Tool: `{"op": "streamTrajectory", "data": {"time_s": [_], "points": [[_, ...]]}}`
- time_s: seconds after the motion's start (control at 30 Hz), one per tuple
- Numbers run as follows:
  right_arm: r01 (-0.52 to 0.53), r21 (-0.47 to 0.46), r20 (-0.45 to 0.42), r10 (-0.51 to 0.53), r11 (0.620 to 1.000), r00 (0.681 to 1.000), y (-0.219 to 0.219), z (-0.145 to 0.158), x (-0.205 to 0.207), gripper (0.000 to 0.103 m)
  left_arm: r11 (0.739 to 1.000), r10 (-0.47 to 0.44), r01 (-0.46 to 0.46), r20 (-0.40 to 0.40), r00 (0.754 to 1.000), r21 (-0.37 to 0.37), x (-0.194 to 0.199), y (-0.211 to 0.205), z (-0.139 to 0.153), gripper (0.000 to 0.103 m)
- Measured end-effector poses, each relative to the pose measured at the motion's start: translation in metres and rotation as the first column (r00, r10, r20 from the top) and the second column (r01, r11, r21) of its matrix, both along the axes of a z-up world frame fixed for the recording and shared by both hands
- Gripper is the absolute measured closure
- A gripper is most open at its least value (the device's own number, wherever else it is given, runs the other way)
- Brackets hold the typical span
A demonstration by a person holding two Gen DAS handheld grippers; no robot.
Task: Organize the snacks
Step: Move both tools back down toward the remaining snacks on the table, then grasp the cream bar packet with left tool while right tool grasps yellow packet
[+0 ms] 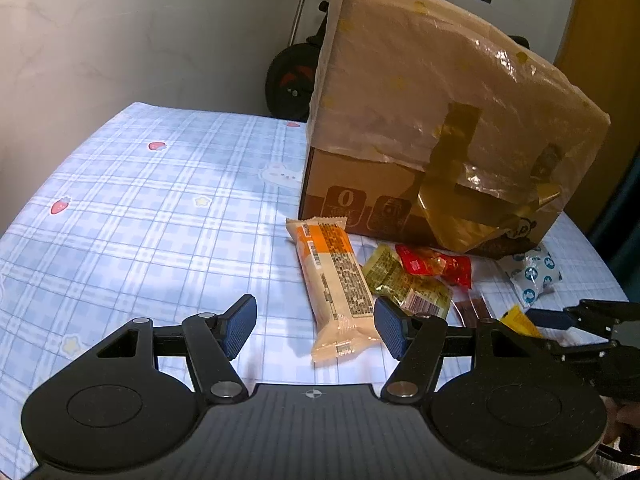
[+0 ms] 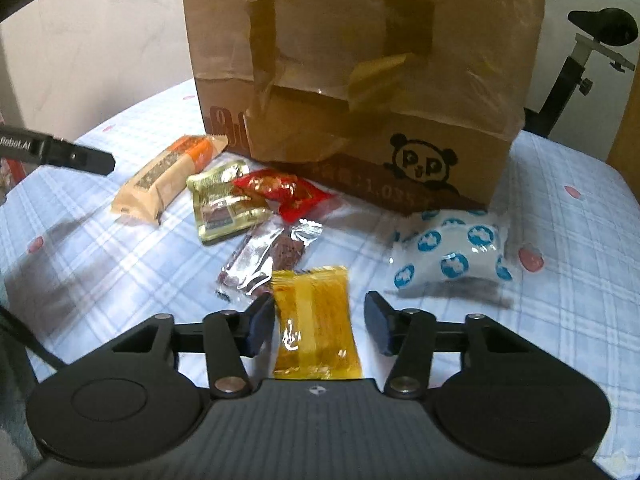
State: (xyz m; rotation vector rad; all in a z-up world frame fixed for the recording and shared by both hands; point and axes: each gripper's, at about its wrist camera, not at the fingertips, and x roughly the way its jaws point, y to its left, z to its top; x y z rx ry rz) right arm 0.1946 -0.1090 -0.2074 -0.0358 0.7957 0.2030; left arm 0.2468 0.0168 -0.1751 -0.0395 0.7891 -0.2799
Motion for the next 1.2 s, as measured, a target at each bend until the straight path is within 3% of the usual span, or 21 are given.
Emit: {"op": "streamTrajectory", "data": {"time_s": [0.4, 0.77, 0.97, 1.2], "points": [[0.047, 0.037, 0.077, -0.049, 0.998, 0.996, -0.007, -0.006, -0.008, 0.065, 0.998, -0.033, 0.034, -0.025, 0.999, 0.045, 0.007, -0.014, -0.009, 0.036], [0.108, 0.097, 0.081, -0.116, 0.989, 0.990, -0.020, -0.005, -0.010, 0.065, 0.995, 0.054, -0.052, -0.031, 0.998, 0.085, 0.051, -0.039, -0.026, 0.036], [0.111, 0.112, 0.080, -0.120, 0.988, 0.990, -0.022, -0.005, -0.011, 0.065, 0.996, 0.051, -0.048, -0.041, 0.998, 0.076, 0.048, -0.044, -0.038, 0.061], [0.113, 0.122, 0.076, -0.123, 0.986, 0.989, -0.024, -0.005, -0.009, 0.065, 0.996, 0.083, -0.082, -0.036, 0.996, 0.037, 0.028, -0.029, -0.041, 0.062]]}}
